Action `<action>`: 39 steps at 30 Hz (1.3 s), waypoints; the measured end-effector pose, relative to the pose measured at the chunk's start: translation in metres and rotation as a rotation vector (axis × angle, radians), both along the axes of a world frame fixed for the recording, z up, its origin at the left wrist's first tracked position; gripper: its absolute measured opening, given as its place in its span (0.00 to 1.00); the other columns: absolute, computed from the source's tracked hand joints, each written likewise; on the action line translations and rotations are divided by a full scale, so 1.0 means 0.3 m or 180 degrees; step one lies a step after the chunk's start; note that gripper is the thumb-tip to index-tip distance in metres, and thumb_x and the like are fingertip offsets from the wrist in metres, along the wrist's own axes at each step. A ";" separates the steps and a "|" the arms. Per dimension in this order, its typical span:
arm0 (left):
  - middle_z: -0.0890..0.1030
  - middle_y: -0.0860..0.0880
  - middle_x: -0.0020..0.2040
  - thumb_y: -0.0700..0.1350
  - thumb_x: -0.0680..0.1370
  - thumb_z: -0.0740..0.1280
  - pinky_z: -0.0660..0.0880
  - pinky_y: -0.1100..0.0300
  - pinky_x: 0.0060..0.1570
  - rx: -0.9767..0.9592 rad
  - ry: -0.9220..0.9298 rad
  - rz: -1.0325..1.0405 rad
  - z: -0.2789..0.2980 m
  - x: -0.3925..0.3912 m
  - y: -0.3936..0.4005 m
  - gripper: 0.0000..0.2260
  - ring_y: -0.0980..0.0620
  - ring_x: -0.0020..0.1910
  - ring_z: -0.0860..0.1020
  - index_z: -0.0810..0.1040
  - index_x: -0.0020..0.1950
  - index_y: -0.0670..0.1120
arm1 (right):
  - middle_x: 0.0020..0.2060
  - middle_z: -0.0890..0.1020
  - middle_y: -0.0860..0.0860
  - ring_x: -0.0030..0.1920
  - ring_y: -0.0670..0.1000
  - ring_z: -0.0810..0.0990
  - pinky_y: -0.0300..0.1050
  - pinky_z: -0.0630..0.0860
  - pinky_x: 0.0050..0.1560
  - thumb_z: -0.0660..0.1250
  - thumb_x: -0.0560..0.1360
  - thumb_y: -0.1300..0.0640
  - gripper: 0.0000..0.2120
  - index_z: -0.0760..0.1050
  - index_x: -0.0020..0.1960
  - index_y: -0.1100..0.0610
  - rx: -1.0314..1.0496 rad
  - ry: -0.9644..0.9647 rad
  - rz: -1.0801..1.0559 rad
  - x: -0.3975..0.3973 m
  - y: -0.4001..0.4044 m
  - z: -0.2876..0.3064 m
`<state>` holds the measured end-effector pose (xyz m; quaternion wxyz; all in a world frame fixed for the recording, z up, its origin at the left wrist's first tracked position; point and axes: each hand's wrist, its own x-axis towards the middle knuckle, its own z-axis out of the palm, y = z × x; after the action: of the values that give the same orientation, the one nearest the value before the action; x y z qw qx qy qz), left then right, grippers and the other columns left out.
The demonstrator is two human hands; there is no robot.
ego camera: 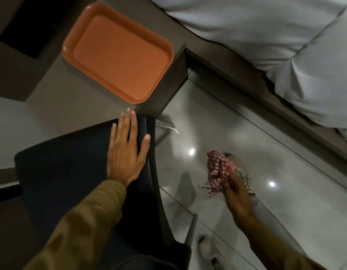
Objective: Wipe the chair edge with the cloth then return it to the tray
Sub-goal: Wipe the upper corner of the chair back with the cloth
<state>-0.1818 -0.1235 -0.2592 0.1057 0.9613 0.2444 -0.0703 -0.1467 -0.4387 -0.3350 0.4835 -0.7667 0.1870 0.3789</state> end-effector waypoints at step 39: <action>0.56 0.39 0.88 0.61 0.87 0.43 0.49 0.38 0.88 0.0144 0.0025 0.0203 -0.028 0.183 0.017 0.36 0.41 0.89 0.54 0.53 0.87 0.37 | 0.64 0.84 0.53 0.66 0.51 0.82 0.44 0.78 0.69 0.59 0.84 0.66 0.19 0.79 0.71 0.57 0.0833 -0.0070 0.1102 0.345 0.757 -0.071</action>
<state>-0.1271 -0.1184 -0.2676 0.0852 0.9549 0.2770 -0.0651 -0.0433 -0.2117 -0.3563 0.5086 -0.7221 -0.0035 0.4690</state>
